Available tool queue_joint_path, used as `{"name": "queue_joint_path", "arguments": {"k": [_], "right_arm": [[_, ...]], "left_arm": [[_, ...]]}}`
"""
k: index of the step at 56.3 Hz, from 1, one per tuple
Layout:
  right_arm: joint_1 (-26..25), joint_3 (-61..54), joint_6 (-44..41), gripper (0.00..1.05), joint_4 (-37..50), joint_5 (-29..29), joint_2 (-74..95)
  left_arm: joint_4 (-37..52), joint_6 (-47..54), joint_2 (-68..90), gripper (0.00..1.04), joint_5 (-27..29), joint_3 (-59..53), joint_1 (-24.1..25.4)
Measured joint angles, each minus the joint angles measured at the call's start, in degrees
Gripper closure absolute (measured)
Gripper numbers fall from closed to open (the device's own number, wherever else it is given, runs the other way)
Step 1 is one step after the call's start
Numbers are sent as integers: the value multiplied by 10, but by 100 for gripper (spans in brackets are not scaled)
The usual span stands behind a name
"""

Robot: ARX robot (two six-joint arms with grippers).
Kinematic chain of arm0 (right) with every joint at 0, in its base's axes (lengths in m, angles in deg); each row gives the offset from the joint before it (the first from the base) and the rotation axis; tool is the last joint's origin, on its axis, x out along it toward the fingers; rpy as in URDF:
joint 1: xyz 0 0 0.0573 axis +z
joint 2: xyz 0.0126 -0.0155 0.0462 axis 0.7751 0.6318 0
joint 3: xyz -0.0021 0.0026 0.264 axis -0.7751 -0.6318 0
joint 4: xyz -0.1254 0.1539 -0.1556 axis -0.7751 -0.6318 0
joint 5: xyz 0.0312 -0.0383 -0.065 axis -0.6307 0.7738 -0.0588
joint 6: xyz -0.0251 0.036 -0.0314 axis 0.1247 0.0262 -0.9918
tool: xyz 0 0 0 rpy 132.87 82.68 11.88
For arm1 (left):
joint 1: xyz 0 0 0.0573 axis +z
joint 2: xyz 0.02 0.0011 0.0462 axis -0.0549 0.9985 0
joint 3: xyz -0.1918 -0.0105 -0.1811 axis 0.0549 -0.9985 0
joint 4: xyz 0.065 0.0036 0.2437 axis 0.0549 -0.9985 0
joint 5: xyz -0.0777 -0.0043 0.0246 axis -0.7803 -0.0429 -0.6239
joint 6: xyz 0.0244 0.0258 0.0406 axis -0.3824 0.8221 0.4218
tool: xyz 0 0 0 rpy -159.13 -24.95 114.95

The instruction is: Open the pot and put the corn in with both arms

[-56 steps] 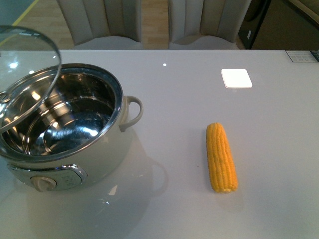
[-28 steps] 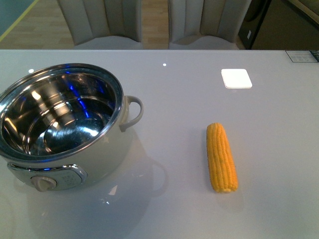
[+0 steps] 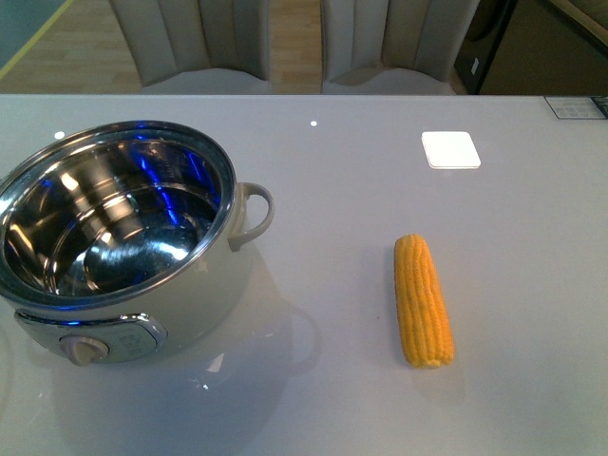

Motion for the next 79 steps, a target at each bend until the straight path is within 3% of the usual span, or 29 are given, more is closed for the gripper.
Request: {"name": "queue_joint_path", "arguments": {"k": [35, 50, 79], "right_arm": [[0, 0, 0, 9, 0, 0, 0], [0, 0, 0, 9, 0, 1, 0], [0, 0, 0, 9, 0, 0, 0]], "left_arm": [[1, -1, 134, 61, -24, 74, 20], [-9, -28, 215, 61, -29, 186, 43], [-5, -35, 233, 61, -26, 204, 39]]}}
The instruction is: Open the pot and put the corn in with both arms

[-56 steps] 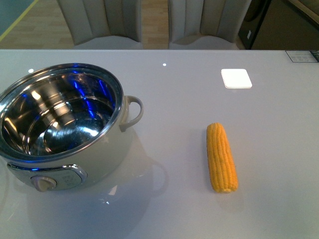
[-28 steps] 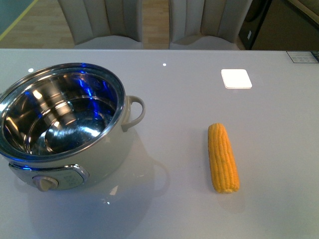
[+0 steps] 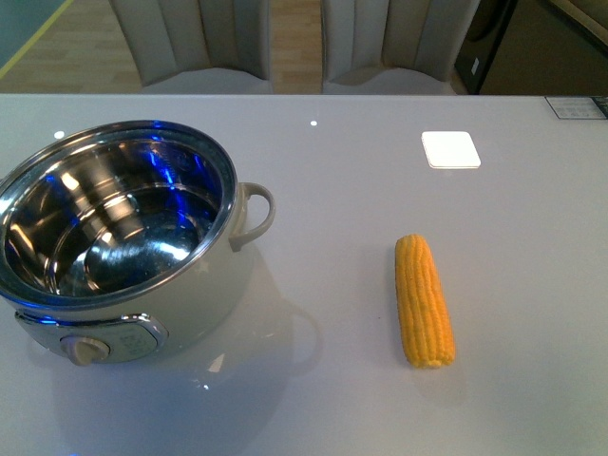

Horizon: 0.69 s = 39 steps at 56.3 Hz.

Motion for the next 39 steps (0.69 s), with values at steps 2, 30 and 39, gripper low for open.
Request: {"name": "queue_joint_path", "arguments": {"k": [2, 30, 39], "right_arm": [[0, 0, 0, 9, 0, 0, 0], [0, 0, 0, 9, 0, 0, 0], [0, 0, 0, 9, 0, 0, 0]], "left_arm": [[0, -2, 0, 61, 0, 0, 0], [4, -17, 0, 61, 5, -15, -7], [7, -19, 0, 61, 7, -20, -10]]}}
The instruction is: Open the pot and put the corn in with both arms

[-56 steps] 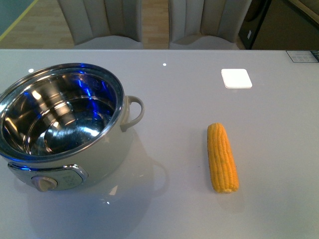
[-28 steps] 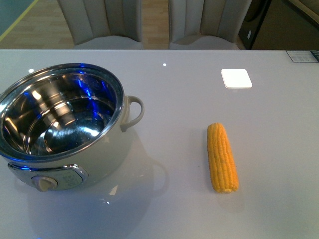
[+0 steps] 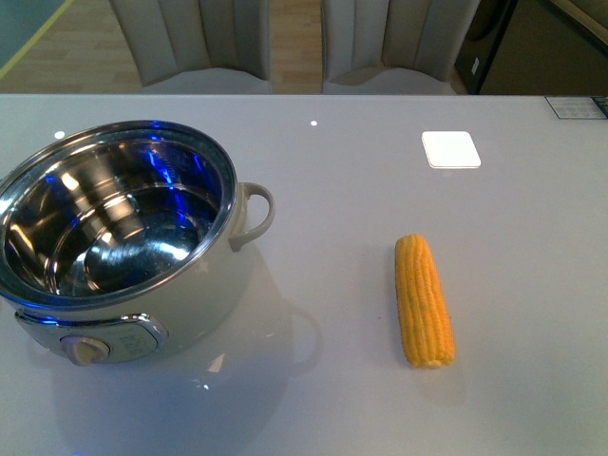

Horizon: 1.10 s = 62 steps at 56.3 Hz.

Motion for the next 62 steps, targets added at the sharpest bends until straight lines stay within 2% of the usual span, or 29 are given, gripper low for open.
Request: {"name": "queue_joint_path", "arguments": {"k": [5, 10, 16, 21, 24, 35, 54, 62], "right_arm": [[0, 0, 0, 9, 0, 0, 0], [0, 0, 0, 9, 0, 0, 0], [0, 0, 0, 9, 0, 0, 0], [0, 0, 0, 9, 0, 0, 0], [0, 0, 0, 9, 0, 0, 0], [0, 0, 0, 9, 0, 0, 0], [0, 0, 0, 9, 0, 0, 0], [0, 0, 0, 9, 0, 0, 0]], "left_arm": [[0, -7, 0, 51, -1, -4, -2], [0, -10, 0, 48, 0, -11, -4], [0, -13, 0, 35, -1, -12, -5], [0, -15, 0, 36, -1, -12, -5], [0, -16, 0, 33, -1, -12, -5], [0, -21, -10, 8, 0, -20, -5], [-13, -35, -149, 7, -10, -52, -4], [-38, -47, -289, 7, -27, -97, -10]]}}
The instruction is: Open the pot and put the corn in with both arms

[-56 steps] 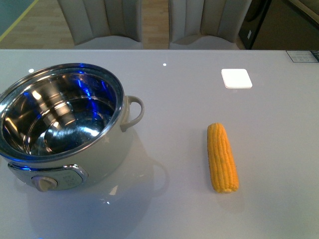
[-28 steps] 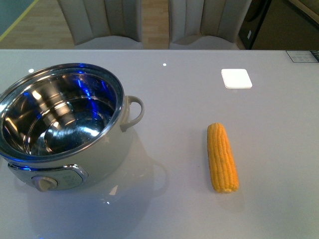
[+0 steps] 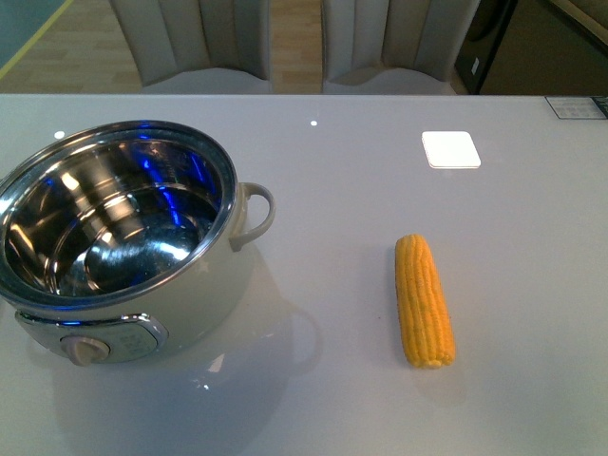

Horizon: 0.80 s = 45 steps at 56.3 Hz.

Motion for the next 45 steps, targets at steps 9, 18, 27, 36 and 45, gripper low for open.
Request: {"name": "queue_joint_path", "arguments": {"k": [9, 18, 27, 36, 45], "right_arm": [[0, 0, 0, 9, 0, 0, 0], [0, 0, 0, 9, 0, 0, 0], [0, 0, 0, 9, 0, 0, 0], [0, 0, 0, 9, 0, 0, 0], [0, 0, 0, 9, 0, 0, 0]], "left_arm": [[-48, -13, -194, 7, -40, -71, -38], [-106, -15, -346, 7, -60, -130, -72], [-223, -7, -539, 7, -59, -186, -89], [-352, -4, -690, 7, -52, -215, -106], [-501, 7, -837, 7, -43, -226, -130]]}}
